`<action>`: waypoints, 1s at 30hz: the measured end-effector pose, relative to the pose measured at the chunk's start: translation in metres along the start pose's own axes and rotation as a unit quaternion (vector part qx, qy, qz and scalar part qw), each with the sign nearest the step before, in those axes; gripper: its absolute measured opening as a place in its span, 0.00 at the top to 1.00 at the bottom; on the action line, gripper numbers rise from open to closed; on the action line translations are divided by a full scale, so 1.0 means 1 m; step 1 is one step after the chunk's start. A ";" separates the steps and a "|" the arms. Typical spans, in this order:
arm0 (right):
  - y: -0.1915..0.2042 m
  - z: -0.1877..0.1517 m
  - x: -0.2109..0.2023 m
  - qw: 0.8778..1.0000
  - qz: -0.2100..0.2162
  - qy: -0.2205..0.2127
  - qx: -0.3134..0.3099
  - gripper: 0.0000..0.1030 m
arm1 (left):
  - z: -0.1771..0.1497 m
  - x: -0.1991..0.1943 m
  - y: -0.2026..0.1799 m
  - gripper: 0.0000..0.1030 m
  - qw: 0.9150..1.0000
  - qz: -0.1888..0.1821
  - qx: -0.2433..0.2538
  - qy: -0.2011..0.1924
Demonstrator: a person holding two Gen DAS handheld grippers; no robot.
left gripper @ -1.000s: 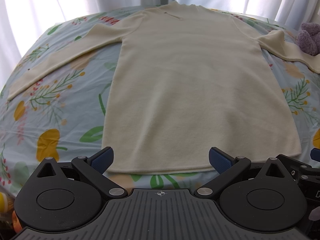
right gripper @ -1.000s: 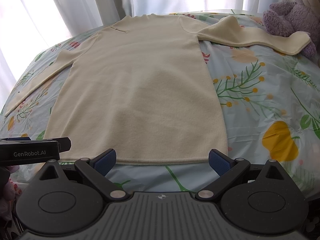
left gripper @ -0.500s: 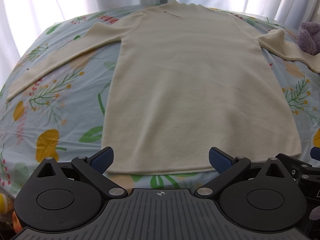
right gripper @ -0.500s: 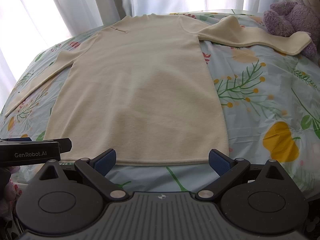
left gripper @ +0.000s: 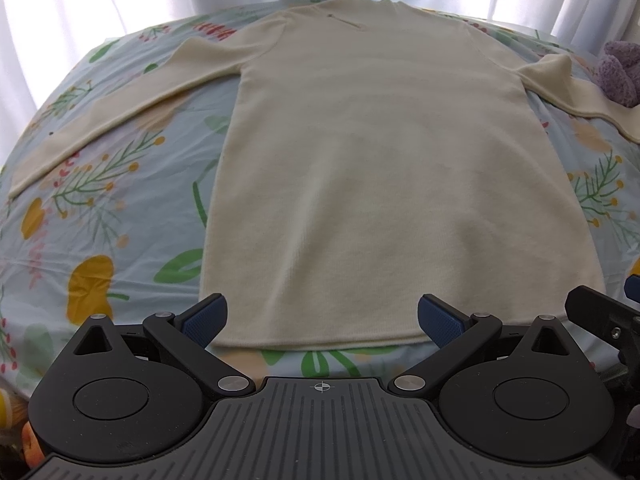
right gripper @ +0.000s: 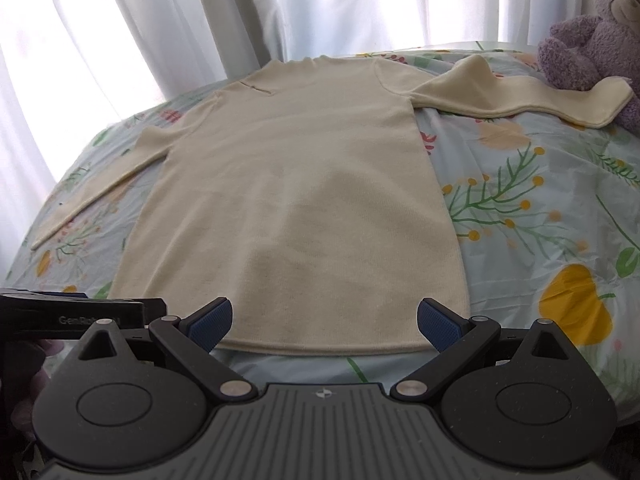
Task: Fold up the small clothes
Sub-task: 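Move the right tool to the sleeve cuff near the teddy bear and grasp it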
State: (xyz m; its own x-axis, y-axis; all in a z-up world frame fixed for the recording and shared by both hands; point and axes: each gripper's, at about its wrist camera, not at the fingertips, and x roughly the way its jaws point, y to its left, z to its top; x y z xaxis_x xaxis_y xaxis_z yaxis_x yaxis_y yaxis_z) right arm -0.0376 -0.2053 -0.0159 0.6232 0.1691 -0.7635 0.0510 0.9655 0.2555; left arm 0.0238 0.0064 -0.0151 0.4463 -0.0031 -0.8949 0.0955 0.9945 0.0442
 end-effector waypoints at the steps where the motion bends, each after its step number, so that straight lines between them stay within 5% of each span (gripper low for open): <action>1: -0.002 0.000 -0.002 1.000 0.019 -0.011 0.003 0.04 | 0.001 0.001 0.000 0.00 1.000 -0.002 -0.001 0.001; 4: -0.009 0.006 -0.005 0.998 0.046 -0.036 0.022 0.04 | 0.005 0.004 0.002 0.00 1.000 -0.009 -0.006 0.000; 7: -0.025 0.020 -0.004 0.997 0.027 -0.067 0.037 0.04 | 0.012 0.006 0.004 0.00 0.999 -0.026 -0.014 -0.020; 13: -0.107 0.069 0.006 0.976 -0.092 -0.177 0.093 0.05 | 0.037 0.024 0.007 0.00 0.998 -0.025 -0.025 -0.053; 16: -0.177 0.098 0.019 0.959 -0.119 -0.202 0.158 0.31 | 0.054 0.039 0.011 0.00 0.996 -0.029 -0.056 -0.060; 18: -0.225 0.113 0.030 0.947 -0.134 -0.207 0.208 0.65 | 0.064 0.049 0.015 0.00 0.994 -0.037 -0.083 -0.065; 20: -0.273 0.125 0.044 0.930 -0.154 -0.209 0.259 0.74 | 0.071 0.060 0.018 0.00 0.992 -0.034 -0.108 -0.063; 24: -0.344 0.135 0.070 0.902 -0.170 -0.217 0.332 0.74 | 0.084 0.080 0.023 0.00 0.989 -0.021 -0.140 -0.050; 30: -0.394 0.147 0.112 0.889 -0.164 -0.205 0.375 0.73 | 0.090 0.094 0.023 0.00 0.986 -0.010 -0.157 -0.049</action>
State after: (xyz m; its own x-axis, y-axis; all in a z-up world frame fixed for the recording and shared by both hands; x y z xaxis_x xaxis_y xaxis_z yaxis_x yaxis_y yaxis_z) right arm 0.1264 -0.5958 -0.1148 0.7031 -0.3330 -0.6283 0.6928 0.5200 0.4996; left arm 0.1476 0.0192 -0.0585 0.5329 -0.0182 -0.8460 -0.1687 0.9774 -0.1273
